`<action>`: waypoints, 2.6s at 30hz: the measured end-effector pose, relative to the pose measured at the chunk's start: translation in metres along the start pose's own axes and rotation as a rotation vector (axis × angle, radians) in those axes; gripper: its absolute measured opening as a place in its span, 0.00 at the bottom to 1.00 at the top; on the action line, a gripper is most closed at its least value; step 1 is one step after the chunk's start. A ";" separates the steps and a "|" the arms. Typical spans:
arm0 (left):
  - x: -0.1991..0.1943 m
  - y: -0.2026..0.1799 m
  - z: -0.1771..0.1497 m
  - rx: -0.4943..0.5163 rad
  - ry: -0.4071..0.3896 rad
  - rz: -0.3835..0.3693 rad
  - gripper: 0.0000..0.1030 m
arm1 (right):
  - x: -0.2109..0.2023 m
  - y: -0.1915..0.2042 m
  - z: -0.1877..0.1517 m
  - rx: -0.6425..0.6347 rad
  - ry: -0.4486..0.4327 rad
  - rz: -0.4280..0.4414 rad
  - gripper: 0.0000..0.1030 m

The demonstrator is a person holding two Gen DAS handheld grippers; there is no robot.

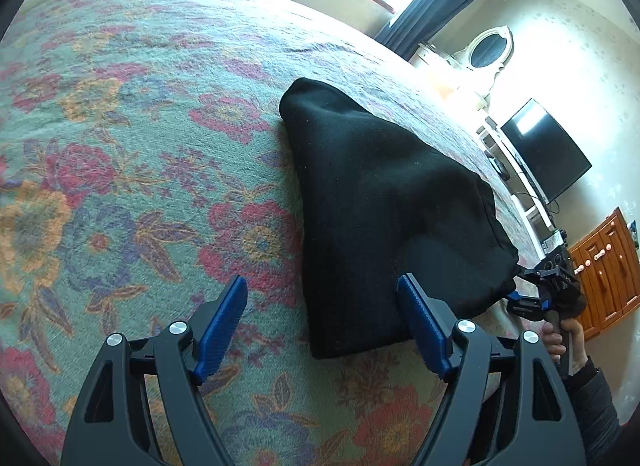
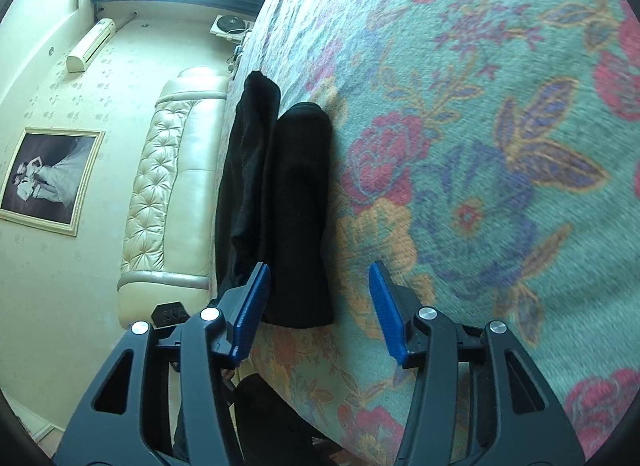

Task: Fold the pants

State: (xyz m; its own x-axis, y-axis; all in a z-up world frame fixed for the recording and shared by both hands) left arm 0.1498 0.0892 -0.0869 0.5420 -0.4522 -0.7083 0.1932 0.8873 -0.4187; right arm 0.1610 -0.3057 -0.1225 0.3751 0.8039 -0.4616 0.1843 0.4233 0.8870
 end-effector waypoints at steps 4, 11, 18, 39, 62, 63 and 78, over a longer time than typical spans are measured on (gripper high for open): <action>-0.021 -0.006 -0.008 0.026 -0.043 0.108 0.80 | -0.018 0.003 -0.020 -0.033 -0.134 -0.161 0.67; -0.037 -0.034 -0.031 0.100 -0.110 0.278 0.82 | -0.012 0.052 -0.080 -0.332 -0.299 -0.531 0.83; -0.046 -0.076 -0.045 0.227 -0.173 0.336 0.83 | 0.025 0.093 -0.131 -0.582 -0.333 -0.724 0.89; -0.042 -0.075 -0.060 0.134 -0.138 0.393 0.83 | 0.041 0.108 -0.156 -0.625 -0.351 -0.714 0.89; -0.041 -0.076 -0.060 0.125 -0.127 0.379 0.83 | 0.044 0.107 -0.160 -0.614 -0.341 -0.716 0.89; -0.041 -0.076 -0.060 0.126 -0.127 0.380 0.83 | 0.044 0.108 -0.160 -0.615 -0.342 -0.715 0.89; -0.042 -0.079 -0.059 0.135 -0.130 0.382 0.83 | 0.045 0.108 -0.162 -0.609 -0.341 -0.710 0.89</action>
State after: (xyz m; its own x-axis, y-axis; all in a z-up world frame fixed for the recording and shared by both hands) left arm 0.0632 0.0328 -0.0580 0.6925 -0.0810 -0.7169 0.0593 0.9967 -0.0554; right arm 0.0511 -0.1562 -0.0489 0.6169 0.1589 -0.7709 0.0054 0.9785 0.2060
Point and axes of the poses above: each gripper's, at about its wrist camera, not at the fingertips, and x roughly the way its jaws point, y to its left, z to its top, the point moved 8 cm from there along x, roughly the way its jaws point, and after that the axes turned 4 degrees about x, right-handed, at the moved point
